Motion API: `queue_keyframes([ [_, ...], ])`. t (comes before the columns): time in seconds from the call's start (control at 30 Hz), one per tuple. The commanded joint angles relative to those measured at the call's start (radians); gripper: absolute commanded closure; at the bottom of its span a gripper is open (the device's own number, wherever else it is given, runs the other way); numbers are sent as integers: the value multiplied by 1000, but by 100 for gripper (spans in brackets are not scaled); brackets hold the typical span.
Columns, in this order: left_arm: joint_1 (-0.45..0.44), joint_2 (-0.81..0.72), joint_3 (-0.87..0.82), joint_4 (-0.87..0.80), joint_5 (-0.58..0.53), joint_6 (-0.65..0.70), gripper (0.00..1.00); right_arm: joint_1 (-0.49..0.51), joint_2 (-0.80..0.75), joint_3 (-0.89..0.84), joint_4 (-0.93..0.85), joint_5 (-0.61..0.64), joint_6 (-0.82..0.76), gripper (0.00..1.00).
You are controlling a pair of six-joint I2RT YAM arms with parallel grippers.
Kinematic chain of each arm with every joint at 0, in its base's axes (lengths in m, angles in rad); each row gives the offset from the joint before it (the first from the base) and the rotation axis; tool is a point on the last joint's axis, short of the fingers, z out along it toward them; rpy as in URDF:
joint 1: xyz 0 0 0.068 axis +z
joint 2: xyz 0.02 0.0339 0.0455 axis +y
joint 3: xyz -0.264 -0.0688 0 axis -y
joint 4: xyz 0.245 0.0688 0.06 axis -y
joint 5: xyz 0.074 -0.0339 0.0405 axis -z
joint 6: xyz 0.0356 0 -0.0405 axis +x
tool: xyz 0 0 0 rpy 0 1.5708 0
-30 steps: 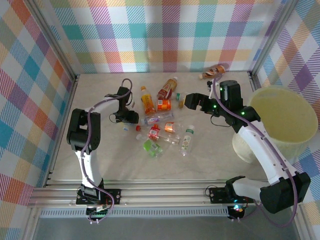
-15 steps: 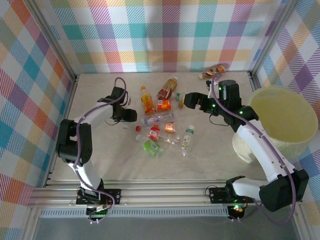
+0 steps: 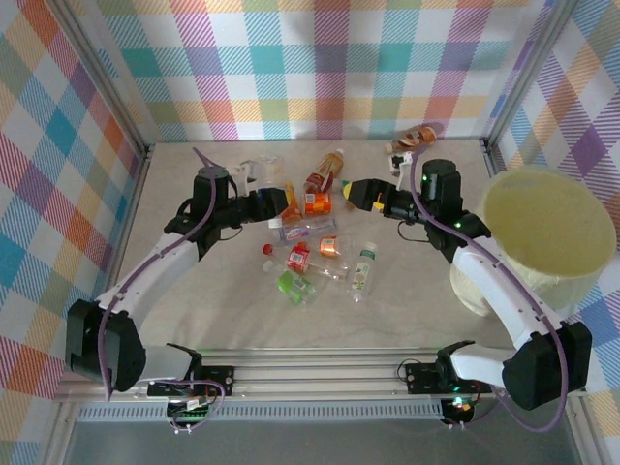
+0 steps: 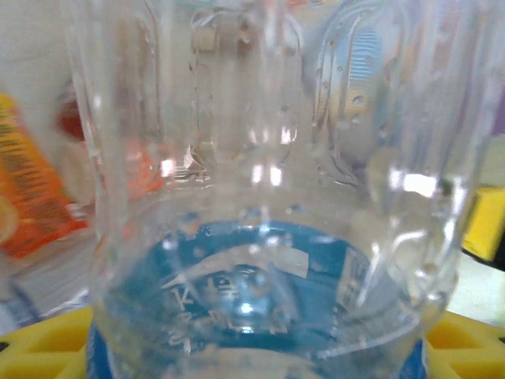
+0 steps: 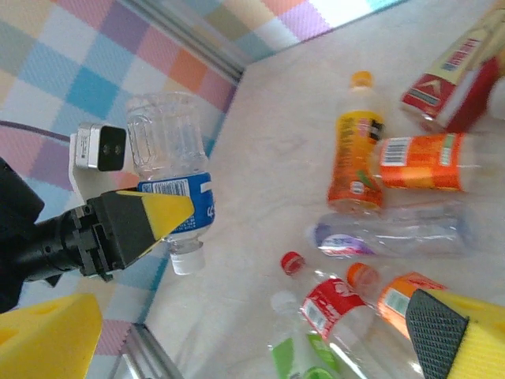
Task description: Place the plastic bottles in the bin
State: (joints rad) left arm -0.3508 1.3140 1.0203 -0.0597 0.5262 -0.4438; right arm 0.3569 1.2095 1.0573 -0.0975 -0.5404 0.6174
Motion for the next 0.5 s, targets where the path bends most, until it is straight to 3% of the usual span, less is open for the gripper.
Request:
queue_keyframes([
  [0.0, -54, -55, -27, 103, 109, -32, 54, 17, -23, -22, 179, -124, 21, 0],
  [0.1, -133, -68, -40, 180, 133, -20, 54, 30, -32, -28, 230, -158, 12, 0],
  [0.23, -248, -60, -30, 239, 81, 28, 53, 48, -35, -17, 236, -160, -9, 0],
  [0.47, -329, -12, -6, 351, 99, 41, 54, 60, -34, -17, 257, -205, -18, 0],
])
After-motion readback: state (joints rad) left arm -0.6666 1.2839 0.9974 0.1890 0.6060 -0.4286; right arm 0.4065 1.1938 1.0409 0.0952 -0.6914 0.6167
